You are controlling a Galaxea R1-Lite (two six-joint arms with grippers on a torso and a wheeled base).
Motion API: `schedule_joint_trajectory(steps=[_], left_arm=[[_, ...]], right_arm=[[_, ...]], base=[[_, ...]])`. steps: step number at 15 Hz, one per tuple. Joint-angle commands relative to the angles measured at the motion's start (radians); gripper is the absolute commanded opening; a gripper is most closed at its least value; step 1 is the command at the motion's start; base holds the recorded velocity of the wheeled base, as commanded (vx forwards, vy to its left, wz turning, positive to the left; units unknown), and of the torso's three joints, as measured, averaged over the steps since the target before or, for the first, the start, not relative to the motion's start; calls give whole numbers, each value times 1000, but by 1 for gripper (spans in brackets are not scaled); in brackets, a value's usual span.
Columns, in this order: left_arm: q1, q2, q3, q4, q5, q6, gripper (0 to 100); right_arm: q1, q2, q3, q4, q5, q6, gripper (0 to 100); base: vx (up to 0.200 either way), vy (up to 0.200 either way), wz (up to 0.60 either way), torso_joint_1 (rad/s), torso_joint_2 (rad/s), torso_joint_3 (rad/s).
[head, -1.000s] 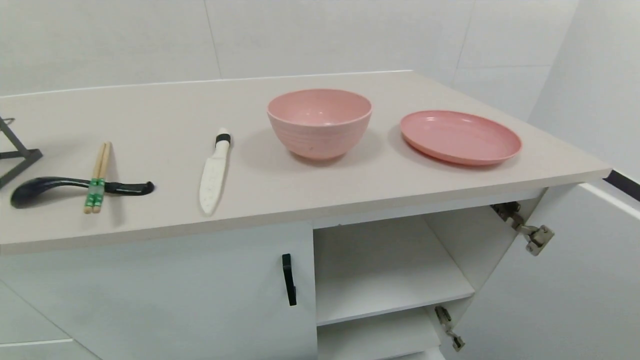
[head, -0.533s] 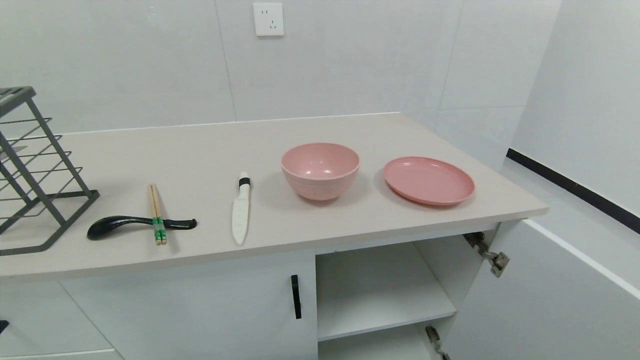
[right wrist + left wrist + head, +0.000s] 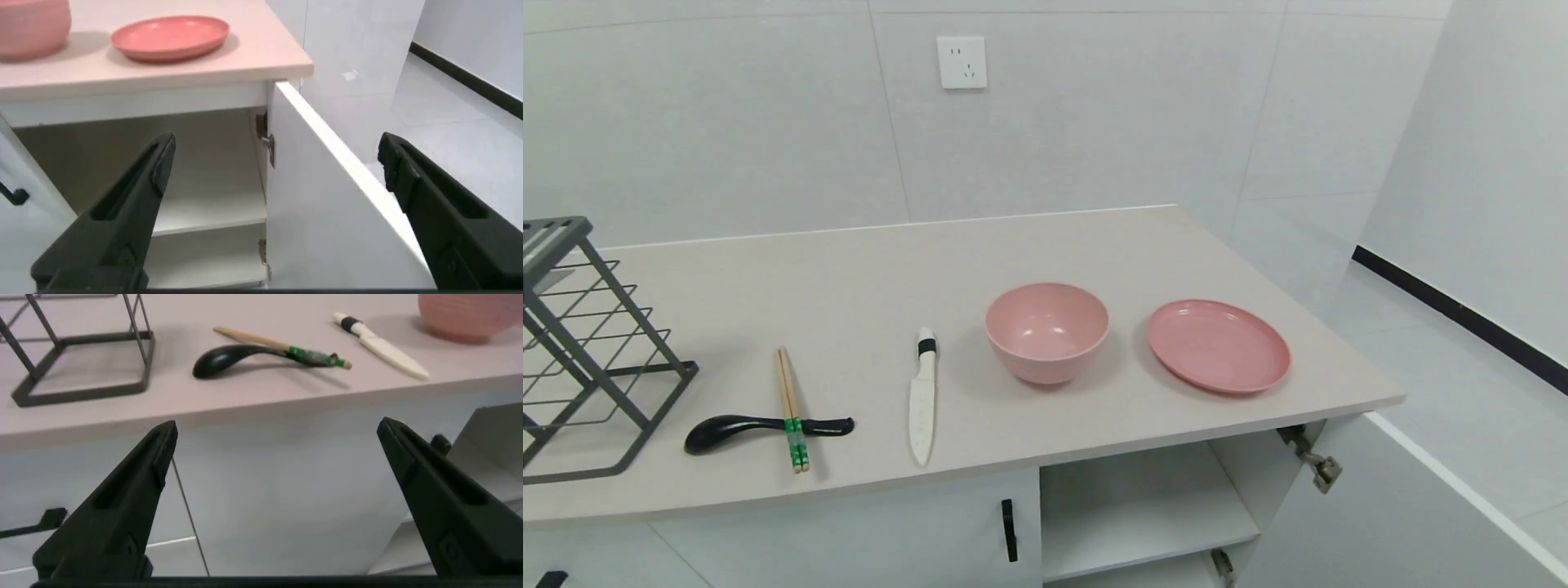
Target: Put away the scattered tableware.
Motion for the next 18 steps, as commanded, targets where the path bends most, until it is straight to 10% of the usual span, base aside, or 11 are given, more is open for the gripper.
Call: schedule_joint_trajectory(steps=[1,18], left_arm=[[0,1,0,-1,0,0,100],[0,1,0,1,0,1,100]], right_arm=[[0,2,0,0,1,0,100],[0,2,0,0,1,0,100]], base=[[0,0,0,256,-520,-271],[0,-35,0,218,-441,-222]])
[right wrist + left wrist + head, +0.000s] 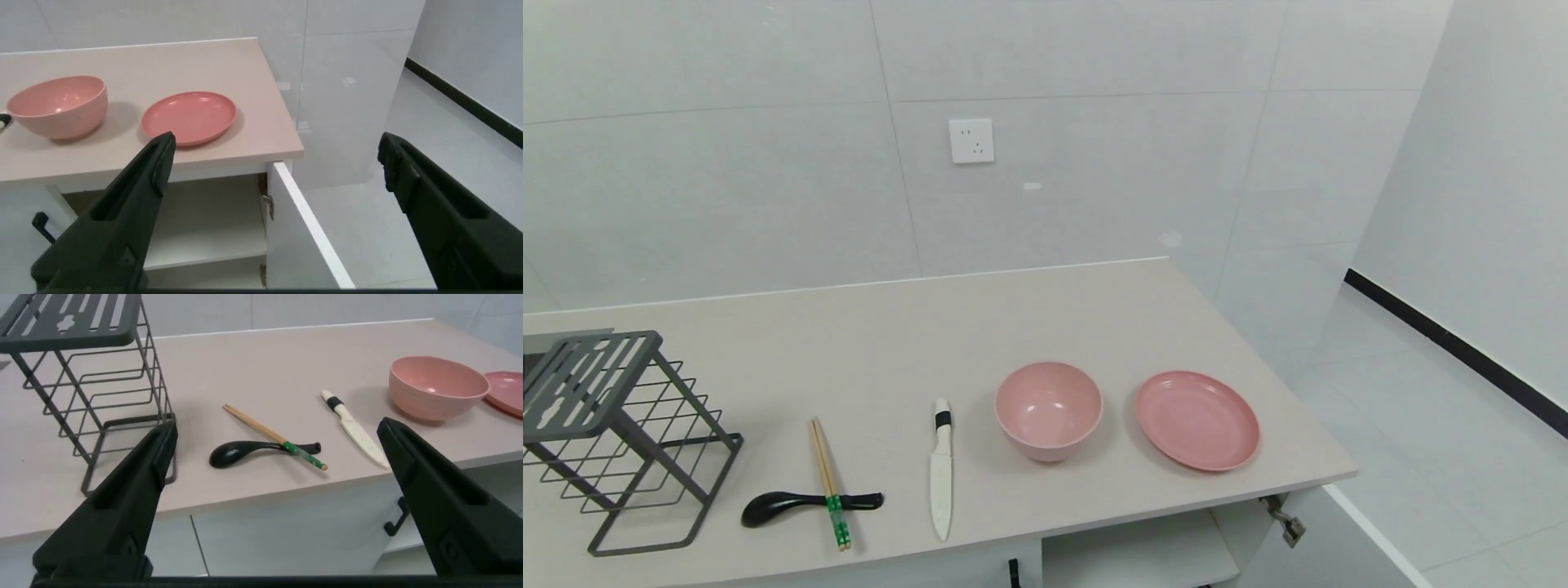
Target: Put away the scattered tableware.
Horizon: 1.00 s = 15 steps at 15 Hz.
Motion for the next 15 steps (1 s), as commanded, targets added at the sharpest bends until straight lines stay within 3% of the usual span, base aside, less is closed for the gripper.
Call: schedule_joint_trajectory(steps=[1,15], left_arm=[[0,1,0,0,0,0,100],[0,1,0,-3,-5,-1,100]], right_arm=[[0,2,0,0,0,0,100],[0,1,0,-9,0,-3,100]], base=[[0,0,0,0,0,0],[0,0,0,0,0,0]])
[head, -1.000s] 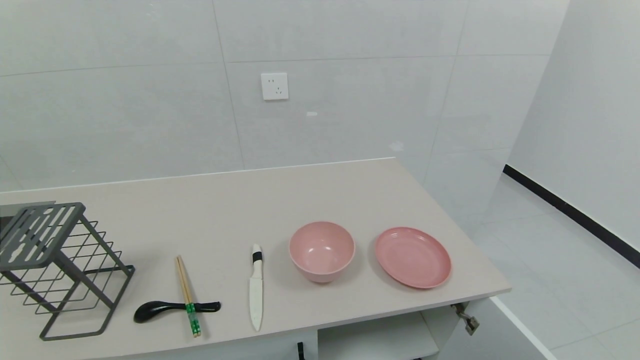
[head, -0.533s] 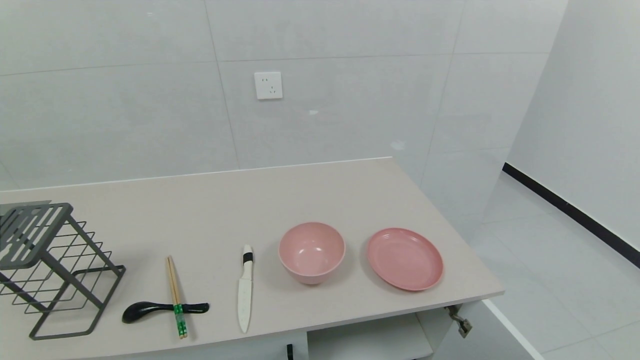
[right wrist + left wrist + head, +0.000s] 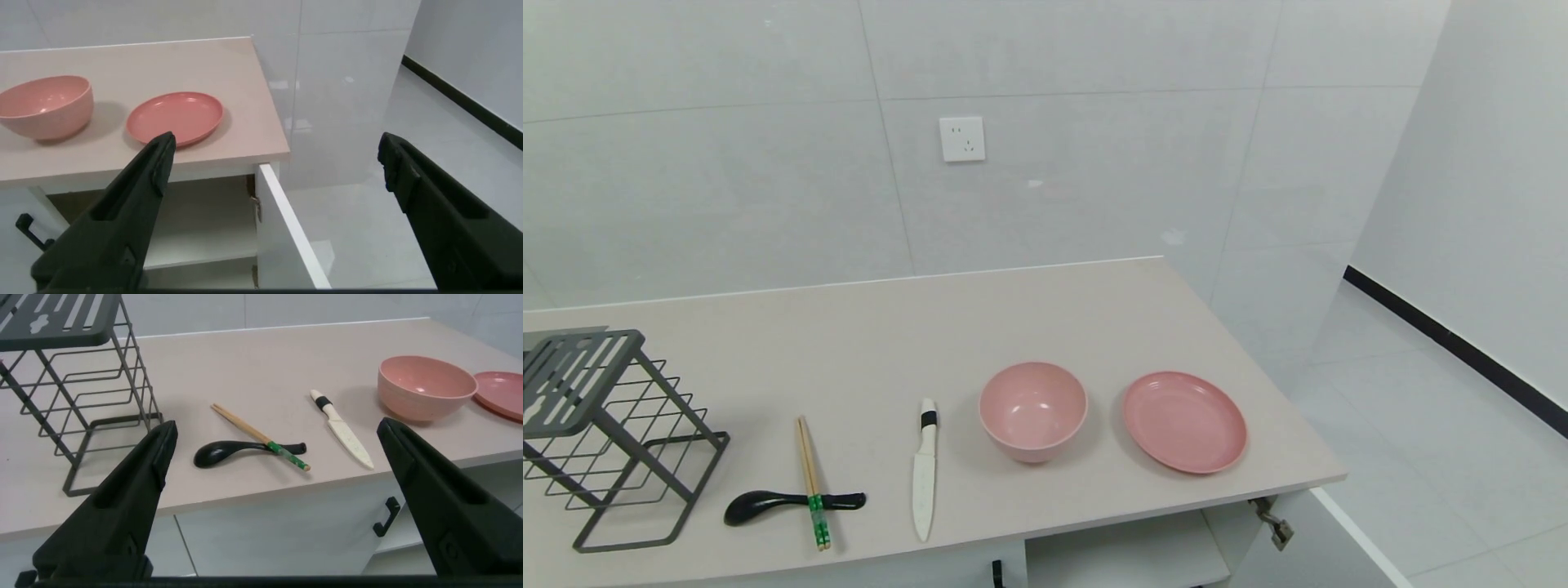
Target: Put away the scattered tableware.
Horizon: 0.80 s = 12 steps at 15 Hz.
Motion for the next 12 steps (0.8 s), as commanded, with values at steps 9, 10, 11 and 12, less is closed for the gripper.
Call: schedule_joint_trajectory(steps=[9,10,11,12], left_arm=[[0,1,0,-1,-3,1,100],[0,1,0,-1,-3,1,100],[0,1,0,-1,-3,2,100],[0,1,0,-1,-3,2,100]], right_arm=[[19,91,-144,78,195,-2,100],[26,188,-210,77,195,4,100],[46,271,-245,77,195,24,100],[78,347,-267,77,196,73,100]], base=[[0,0,0,0,0,0],[0,0,0,0,0,0],[0,0,0,0,0,0],[0,0,0,0,0,0]])
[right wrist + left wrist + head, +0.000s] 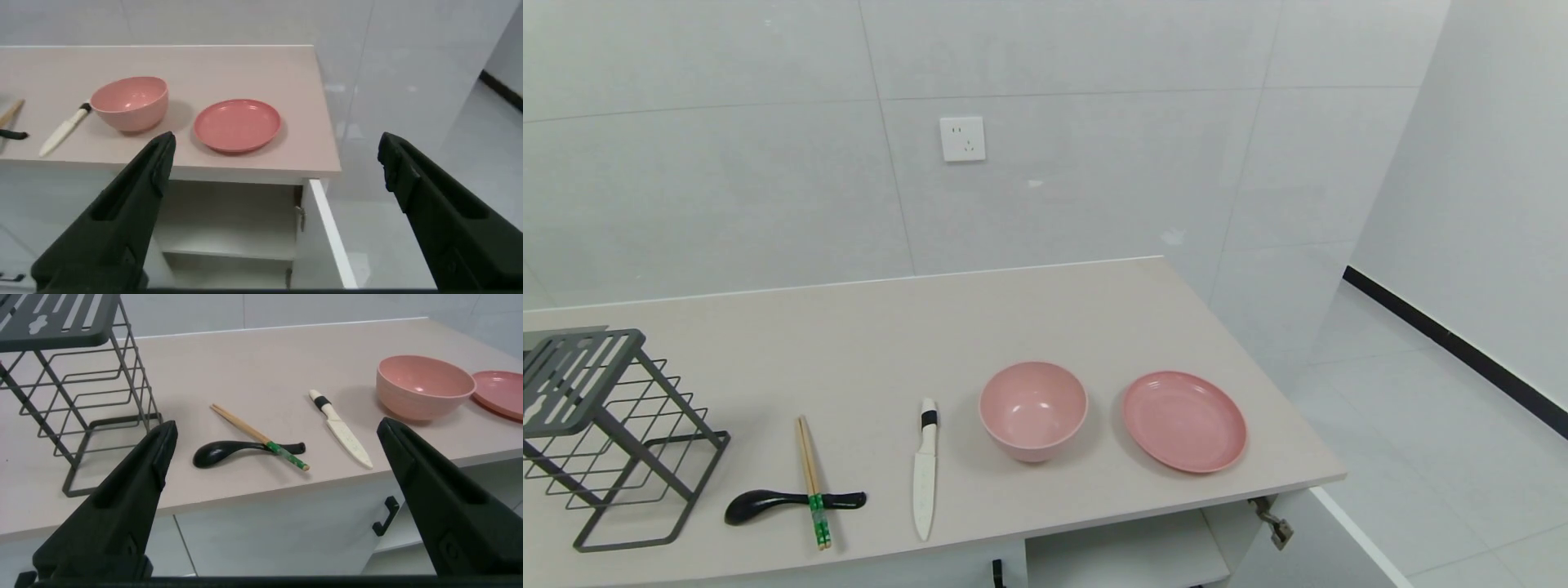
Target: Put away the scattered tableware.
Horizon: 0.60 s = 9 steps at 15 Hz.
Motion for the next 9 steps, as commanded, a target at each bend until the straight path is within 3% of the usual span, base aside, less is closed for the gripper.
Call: schedule_joint_trajectory(steps=[1,6,9], left_arm=[[0,1,0,0,0,0,100],[0,1,0,0,-2,0,100],[0,1,0,0,0,0,100]], right_arm=[[78,265,-99,7,8,64,100],[162,507,-102,5,8,61,100],[164,616,-99,-48,8,61,100]], base=[[0,0,0,0,0,0],[0,0,0,0,0,0],[0,0,0,0,0,0]])
